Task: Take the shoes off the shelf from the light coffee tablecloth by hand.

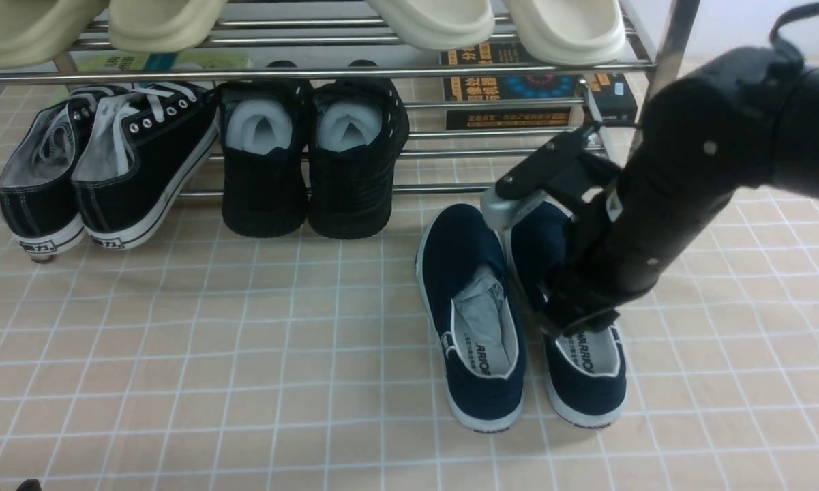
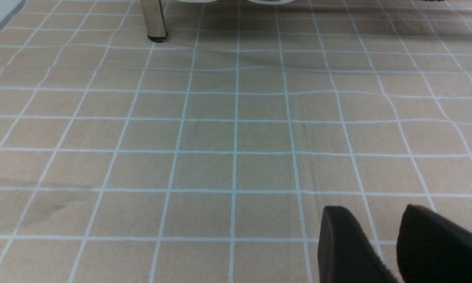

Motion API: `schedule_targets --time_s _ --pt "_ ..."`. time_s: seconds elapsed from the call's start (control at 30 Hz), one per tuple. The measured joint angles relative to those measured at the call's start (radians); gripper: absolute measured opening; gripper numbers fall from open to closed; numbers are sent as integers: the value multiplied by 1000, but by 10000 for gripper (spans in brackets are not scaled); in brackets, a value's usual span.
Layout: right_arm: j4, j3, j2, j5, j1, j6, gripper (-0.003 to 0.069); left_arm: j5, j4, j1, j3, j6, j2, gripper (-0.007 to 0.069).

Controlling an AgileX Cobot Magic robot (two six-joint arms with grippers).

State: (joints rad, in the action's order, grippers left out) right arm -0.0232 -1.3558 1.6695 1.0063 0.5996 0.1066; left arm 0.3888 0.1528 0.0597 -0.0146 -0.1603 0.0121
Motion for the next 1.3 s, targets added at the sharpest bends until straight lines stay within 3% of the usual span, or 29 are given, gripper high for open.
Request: schedule_targets --time_s 0.17,0.3,0.57,0.7,0.83,1.03,1.13,1.3 --pt "1 -81 -74 128 0 -1 211 0 1 0 0 0 0 242" --pt "1 -100 -222 214 0 -7 8 0 2 0 0 0 0 242" --pt "1 -42 -532 240 0 -58 -15 0 2 0 0 0 0 242" --pt "3 107 -784 225 0 -93 -15 0 2 0 0 0 0 242" --pt "-1 267 -955 108 0 -107 -13 0 2 0 0 0 0 242" --pt "-20 702 -1229 -335 0 -107 -10 0 2 0 0 0 0 242" --pt "-24 857 -1263 -517 0 -107 -10 0 2 0 0 0 0 242" --pt "-26 944 -1265 -666 0 -107 -8 0 2 0 0 0 0 242"
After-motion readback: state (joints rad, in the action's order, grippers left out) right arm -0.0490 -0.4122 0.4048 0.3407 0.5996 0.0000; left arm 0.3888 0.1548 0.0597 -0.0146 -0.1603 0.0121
